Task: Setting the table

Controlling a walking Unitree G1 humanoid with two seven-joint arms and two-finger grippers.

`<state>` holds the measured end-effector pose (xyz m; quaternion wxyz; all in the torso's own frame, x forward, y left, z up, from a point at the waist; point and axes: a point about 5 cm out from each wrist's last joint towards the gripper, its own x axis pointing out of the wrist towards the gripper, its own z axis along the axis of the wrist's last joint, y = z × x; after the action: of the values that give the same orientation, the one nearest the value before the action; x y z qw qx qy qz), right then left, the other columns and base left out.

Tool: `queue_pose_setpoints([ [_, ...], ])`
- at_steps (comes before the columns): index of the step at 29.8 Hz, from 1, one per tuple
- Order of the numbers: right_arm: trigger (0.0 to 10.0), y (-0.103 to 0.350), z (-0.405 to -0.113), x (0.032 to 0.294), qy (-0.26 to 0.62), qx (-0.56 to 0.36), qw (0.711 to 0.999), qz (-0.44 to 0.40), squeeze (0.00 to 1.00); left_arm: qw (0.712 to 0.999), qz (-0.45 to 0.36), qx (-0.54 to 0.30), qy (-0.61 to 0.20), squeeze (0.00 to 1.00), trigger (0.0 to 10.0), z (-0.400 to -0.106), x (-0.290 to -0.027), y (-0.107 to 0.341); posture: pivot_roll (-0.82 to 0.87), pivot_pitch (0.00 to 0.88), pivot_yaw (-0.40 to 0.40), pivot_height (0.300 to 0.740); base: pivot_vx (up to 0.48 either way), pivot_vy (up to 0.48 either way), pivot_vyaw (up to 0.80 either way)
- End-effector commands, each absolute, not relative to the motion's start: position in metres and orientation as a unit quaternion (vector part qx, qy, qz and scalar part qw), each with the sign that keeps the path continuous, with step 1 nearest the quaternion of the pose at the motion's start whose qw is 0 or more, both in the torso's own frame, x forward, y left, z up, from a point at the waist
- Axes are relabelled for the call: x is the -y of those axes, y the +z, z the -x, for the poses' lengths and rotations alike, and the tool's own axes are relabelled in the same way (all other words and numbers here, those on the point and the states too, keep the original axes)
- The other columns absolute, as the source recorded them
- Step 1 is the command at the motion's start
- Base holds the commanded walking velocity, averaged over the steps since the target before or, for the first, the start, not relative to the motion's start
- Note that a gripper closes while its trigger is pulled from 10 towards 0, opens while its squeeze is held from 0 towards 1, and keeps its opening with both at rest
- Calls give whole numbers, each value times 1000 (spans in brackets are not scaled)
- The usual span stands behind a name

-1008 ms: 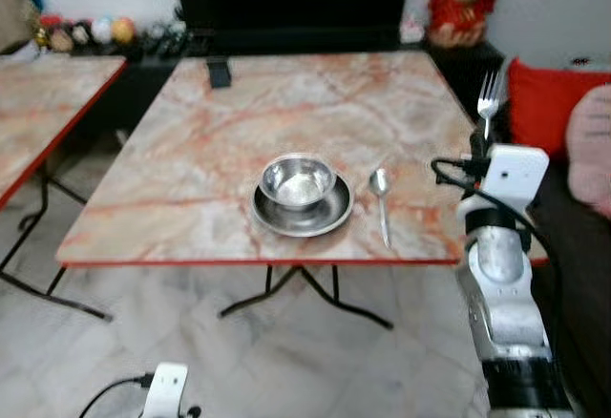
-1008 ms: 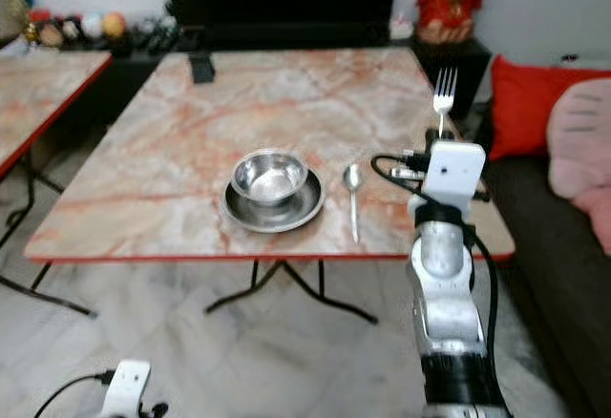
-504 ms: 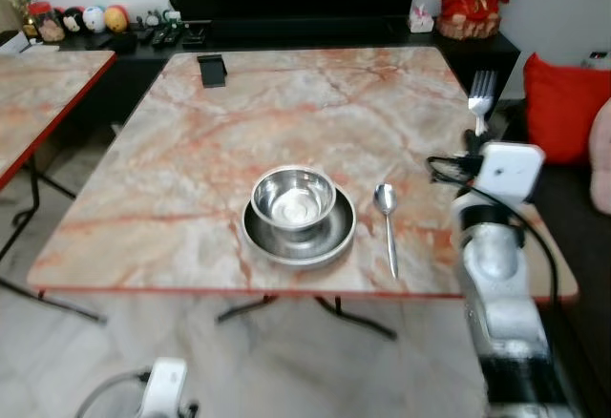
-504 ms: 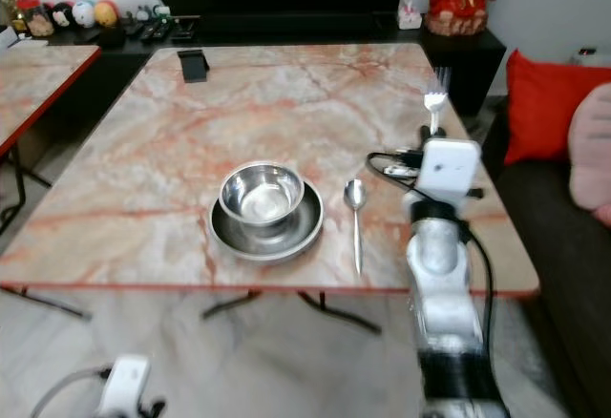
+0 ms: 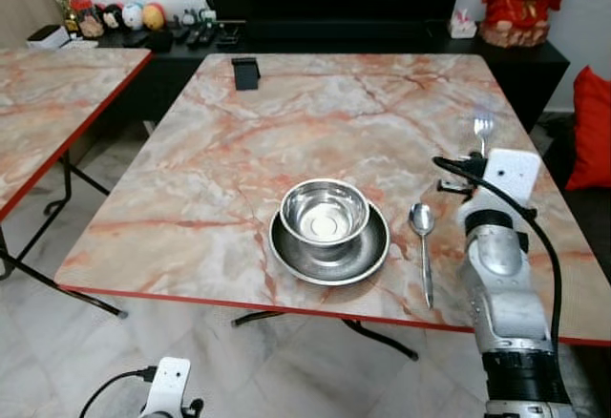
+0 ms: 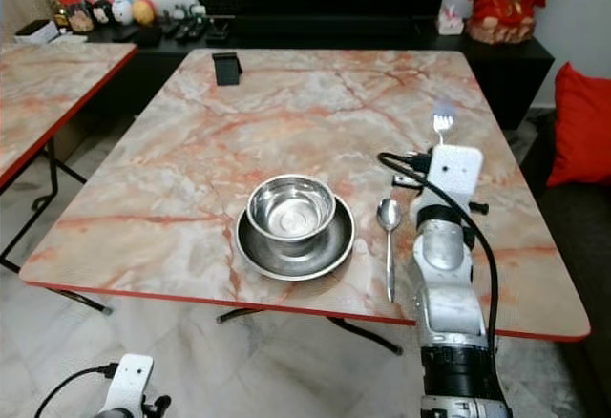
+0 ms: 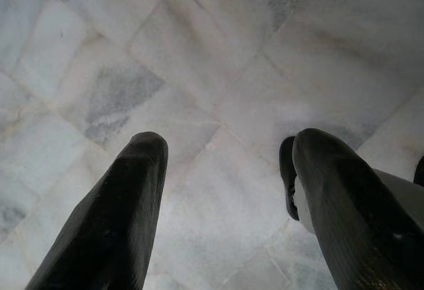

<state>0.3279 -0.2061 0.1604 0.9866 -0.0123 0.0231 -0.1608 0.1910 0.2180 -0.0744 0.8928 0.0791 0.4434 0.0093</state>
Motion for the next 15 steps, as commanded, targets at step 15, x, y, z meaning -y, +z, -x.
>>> queue_pose_setpoints([
  [15,10000,141,-325,194,-62,-200,978,22,0,888,-82,-452,10,0,10000,-188,-221,-76,-19,0,38,740,0,0,0],
])
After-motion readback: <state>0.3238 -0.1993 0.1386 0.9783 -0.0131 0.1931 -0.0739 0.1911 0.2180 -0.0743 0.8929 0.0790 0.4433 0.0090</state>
